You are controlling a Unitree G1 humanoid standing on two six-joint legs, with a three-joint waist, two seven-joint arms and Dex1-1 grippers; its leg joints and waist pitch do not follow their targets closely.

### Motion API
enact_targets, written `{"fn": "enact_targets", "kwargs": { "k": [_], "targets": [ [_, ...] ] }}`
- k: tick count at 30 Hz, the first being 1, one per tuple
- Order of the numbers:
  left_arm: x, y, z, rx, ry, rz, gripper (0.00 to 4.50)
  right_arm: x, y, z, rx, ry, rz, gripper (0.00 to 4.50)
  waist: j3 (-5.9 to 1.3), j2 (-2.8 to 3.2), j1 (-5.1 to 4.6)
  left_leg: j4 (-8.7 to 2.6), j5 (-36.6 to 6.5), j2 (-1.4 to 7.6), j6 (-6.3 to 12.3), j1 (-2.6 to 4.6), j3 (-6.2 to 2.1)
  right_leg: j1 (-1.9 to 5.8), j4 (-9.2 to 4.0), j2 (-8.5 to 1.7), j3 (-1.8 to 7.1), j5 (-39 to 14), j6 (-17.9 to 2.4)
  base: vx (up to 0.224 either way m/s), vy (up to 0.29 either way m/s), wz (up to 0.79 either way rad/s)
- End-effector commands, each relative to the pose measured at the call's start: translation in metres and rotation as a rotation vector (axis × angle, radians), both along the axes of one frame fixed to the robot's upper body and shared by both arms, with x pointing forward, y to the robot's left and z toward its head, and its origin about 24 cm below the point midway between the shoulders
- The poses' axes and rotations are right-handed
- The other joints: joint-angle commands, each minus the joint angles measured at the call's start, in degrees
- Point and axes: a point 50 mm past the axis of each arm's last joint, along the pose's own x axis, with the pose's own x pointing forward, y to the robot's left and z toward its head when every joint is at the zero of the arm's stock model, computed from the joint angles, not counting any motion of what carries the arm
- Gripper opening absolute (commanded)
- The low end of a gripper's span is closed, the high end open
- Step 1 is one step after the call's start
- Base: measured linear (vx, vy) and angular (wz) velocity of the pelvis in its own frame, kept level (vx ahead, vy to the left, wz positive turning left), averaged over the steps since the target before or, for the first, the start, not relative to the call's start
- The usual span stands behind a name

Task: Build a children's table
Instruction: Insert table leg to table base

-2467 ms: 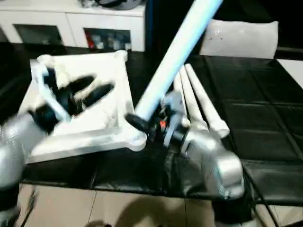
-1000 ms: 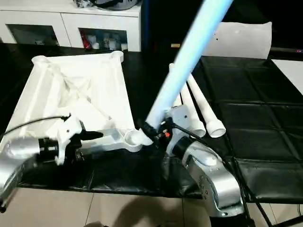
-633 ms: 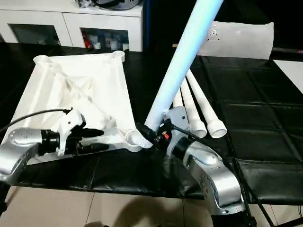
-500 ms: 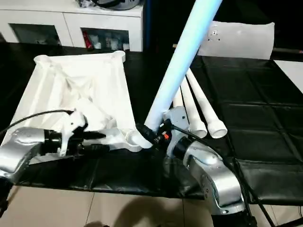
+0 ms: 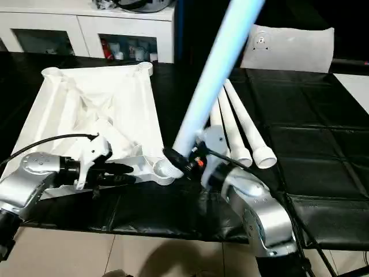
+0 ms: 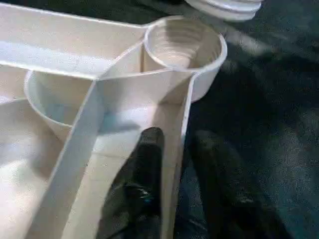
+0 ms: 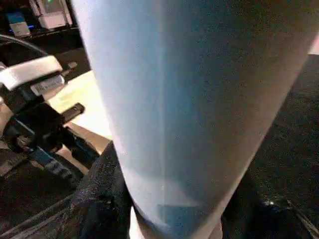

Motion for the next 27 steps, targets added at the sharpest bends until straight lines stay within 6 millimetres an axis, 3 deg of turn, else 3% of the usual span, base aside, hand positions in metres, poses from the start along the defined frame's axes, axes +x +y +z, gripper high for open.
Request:
{"fn": "enact_targets", "kwargs": {
  "k": [1,7,12,16,21,22,26,27],
  "targets": [
    [0.003,0.0,0.0,0.033,-0.012,-0.015,0.85,0.002,0.002,0.003,0.006,0.002,0.024,1.92,-3.73,0.42,0.05,-4.04,-6.99,0.7,-1.34,0.12,1.0,3.47,-4.09,-4.46,2.25,-6.57,-8.92,0.0,0.0,0.0],
    [0.004,0.001,-0.003,0.072,-0.013,-0.034,0.31,0.006,0.009,0.005,-0.011,0.007,0.084,1.92,-3.64,0.64,0.02,-4.12,-8.2,0.76,-1.75,0.25,0.96,3.35,-4.31,-4.54,2.3,-8.89,-8.81,0.0,0.0,0.0],
    [0.005,0.0,-0.001,0.067,-0.022,-0.057,0.03,0.013,0.015,0.003,-0.061,0.004,0.124,1.92,-3.83,0.54,0.0,-3.96,-6.67,0.74,-1.71,0.06,0.99,3.59,-3.94,-4.54,2.27,-5.78,-9.62,0.0,0.0,0.0],
    [0.004,0.0,-0.004,0.109,-0.042,-0.103,0.0,0.022,0.022,0.002,-0.086,0.001,0.139,1.92,-3.84,0.3,-0.35,-3.96,-6.34,0.66,-1.71,0.01,1.01,3.63,-3.91,-4.52,2.18,-4.88,-10.11,0.0,0.0,0.0],
    [0.001,0.002,-0.006,0.176,-0.113,-0.145,0.0,0.029,0.025,-0.001,-0.122,0.002,0.154,1.92,-3.82,0.45,-0.34,-4.0,-6.76,0.85,-1.66,0.16,1.03,3.54,-3.87,-4.58,2.2,-5.35,-10.1,0.0,0.0,0.0],
    [0.001,0.002,-0.006,0.176,-0.115,-0.145,0.0,0.029,0.025,-0.001,-0.123,0.002,0.155,1.92,-3.84,0.03,-0.28,-3.94,-6.43,0.82,-1.49,0.08,1.07,3.72,-3.8,-4.61,2.25,-5.12,-10.01,0.0,0.0,0.0],
    [0.0,0.002,-0.006,0.189,-0.131,-0.177,0.0,0.031,0.026,-0.001,-0.125,0.005,0.166,1.92,-3.81,0.19,-0.18,-3.99,-6.61,0.87,-1.54,0.17,1.13,3.55,-3.86,-4.63,2.23,-5.57,-9.82,0.0,0.0,0.0],
    [0.002,-0.001,-0.004,0.151,-0.131,-0.175,0.0,0.03,0.026,-0.003,-0.129,0.013,0.176,1.92,-3.82,-0.45,-0.25,-4.0,-6.63,0.87,-1.42,0.15,1.23,3.61,-3.92,-4.61,2.25,-5.81,-9.77,0.0,0.0,0.0]
  ]
}}
